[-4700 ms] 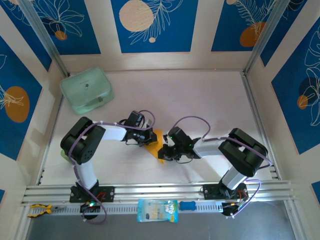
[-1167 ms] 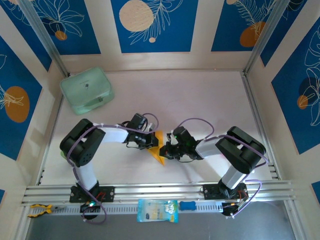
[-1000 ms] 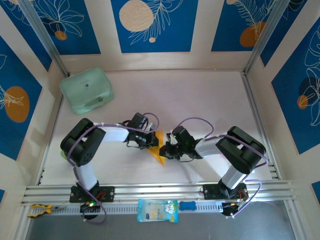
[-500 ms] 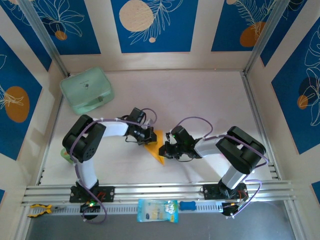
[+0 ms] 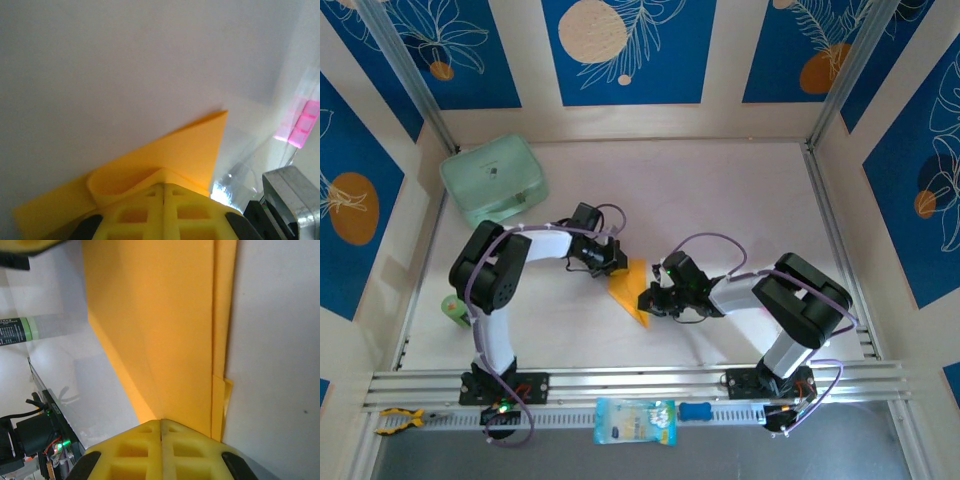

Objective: Fold a paper plane with a square sheet of paper (pick it up from the middle)
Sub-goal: Fourth fold the wing at the center of the table.

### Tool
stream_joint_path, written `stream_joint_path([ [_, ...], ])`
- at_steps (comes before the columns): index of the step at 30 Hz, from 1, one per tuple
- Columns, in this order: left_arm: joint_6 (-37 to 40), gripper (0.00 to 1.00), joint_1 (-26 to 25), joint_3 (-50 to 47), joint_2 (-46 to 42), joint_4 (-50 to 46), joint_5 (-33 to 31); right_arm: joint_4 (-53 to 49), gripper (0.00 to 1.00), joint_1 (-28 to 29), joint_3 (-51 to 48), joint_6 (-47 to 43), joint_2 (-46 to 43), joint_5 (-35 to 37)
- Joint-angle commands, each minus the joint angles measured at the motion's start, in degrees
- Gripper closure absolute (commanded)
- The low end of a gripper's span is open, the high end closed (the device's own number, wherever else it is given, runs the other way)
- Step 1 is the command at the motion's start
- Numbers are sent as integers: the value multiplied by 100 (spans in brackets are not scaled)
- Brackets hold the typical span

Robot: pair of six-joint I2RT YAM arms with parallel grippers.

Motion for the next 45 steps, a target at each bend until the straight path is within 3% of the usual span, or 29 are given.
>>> stream_joint_path([
  [1,160,94,460,142,214,65,-1001,-1178,100,23,-348,-129,137,-48],
  [12,217,94,519,531,98,-431,-1163,-1164,100,-107,-304,-365,176,-307],
  [19,145,89,472,163,-886,-472,-1290,-1197,100,-207,-221,-469,184,-356],
  [26,305,89,-192,-395,-1489,-241,-776,-1231,100,-246,-167,-416,244,-364],
  [32,200,91,-802,-725,-1068,296,-449,-1203,100,-260,-176,-385,246,-376],
  [39,388,94,-798,-743,-384,144,-762,-1233,100,-281,-124,-436,146,-465],
  [45,283,96,-665,-975,-206,236,-688,-1740,98,-245,293,-585,-482,-365],
])
